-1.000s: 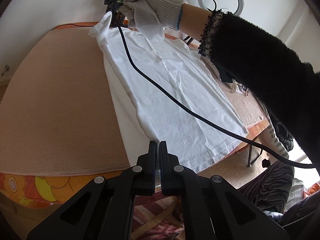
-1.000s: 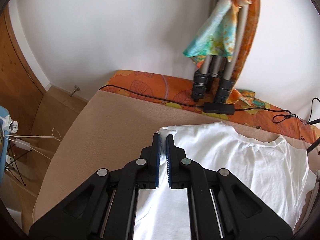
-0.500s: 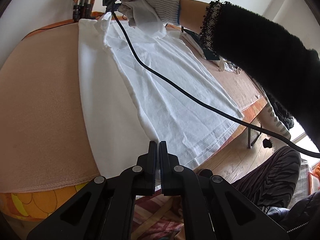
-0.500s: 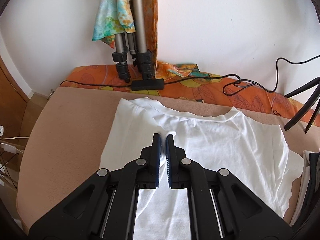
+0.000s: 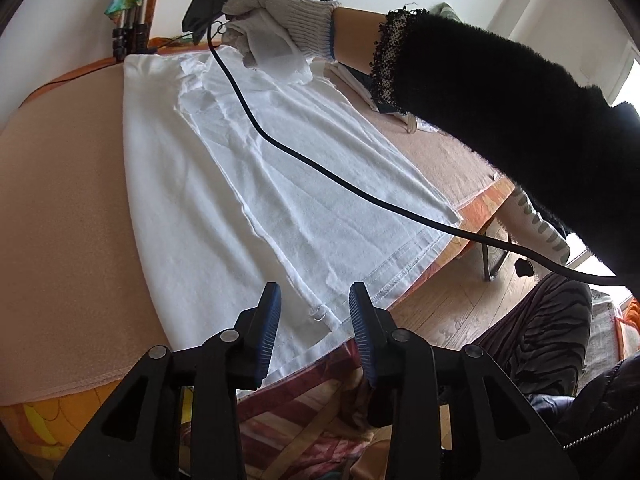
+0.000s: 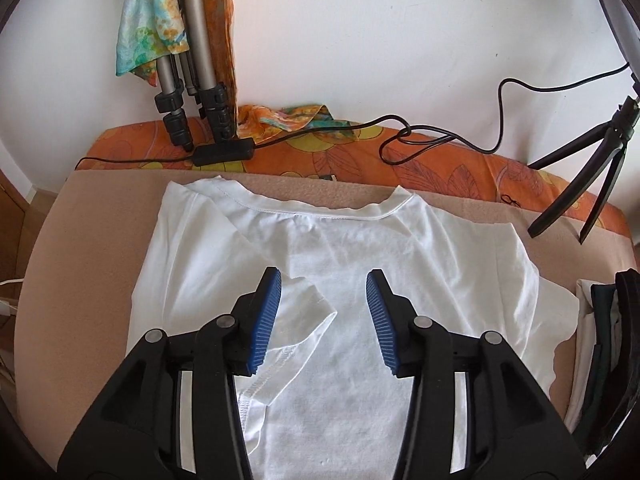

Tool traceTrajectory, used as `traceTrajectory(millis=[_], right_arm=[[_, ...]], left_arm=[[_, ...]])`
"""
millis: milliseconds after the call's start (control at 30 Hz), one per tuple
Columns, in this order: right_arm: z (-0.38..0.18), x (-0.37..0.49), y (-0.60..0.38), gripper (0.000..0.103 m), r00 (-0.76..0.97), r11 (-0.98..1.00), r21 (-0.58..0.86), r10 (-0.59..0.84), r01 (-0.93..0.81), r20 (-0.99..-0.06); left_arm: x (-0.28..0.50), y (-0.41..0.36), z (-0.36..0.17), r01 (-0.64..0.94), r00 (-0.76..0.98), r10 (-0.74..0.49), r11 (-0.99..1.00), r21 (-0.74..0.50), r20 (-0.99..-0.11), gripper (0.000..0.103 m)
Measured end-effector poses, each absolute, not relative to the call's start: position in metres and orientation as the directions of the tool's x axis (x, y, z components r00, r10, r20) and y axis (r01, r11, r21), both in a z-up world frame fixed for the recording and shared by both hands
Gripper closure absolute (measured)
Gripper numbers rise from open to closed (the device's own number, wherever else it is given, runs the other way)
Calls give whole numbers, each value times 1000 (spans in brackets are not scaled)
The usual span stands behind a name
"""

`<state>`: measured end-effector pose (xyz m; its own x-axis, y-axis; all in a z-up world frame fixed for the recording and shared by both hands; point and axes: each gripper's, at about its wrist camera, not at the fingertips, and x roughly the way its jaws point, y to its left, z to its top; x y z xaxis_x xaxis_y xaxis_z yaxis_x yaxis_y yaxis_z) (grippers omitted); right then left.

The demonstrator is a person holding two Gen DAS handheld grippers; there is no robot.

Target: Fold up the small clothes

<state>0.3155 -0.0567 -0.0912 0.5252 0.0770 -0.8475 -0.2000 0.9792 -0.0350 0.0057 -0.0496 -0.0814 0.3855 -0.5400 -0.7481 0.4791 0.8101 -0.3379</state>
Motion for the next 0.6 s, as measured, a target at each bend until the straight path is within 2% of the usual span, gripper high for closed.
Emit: traceTrajectory(millis=[200, 600], right_arm=[[-69, 294, -84, 50, 556, 980, 10, 121, -198, -822], [-2, 251, -174, 50, 616, 976, 88, 193, -197, -763]], left_arm=[[6, -28, -66, 422, 475, -509, 847, -322, -717, 69], [6, -42, -50, 419, 557, -464, 873, -249, -689, 69]])
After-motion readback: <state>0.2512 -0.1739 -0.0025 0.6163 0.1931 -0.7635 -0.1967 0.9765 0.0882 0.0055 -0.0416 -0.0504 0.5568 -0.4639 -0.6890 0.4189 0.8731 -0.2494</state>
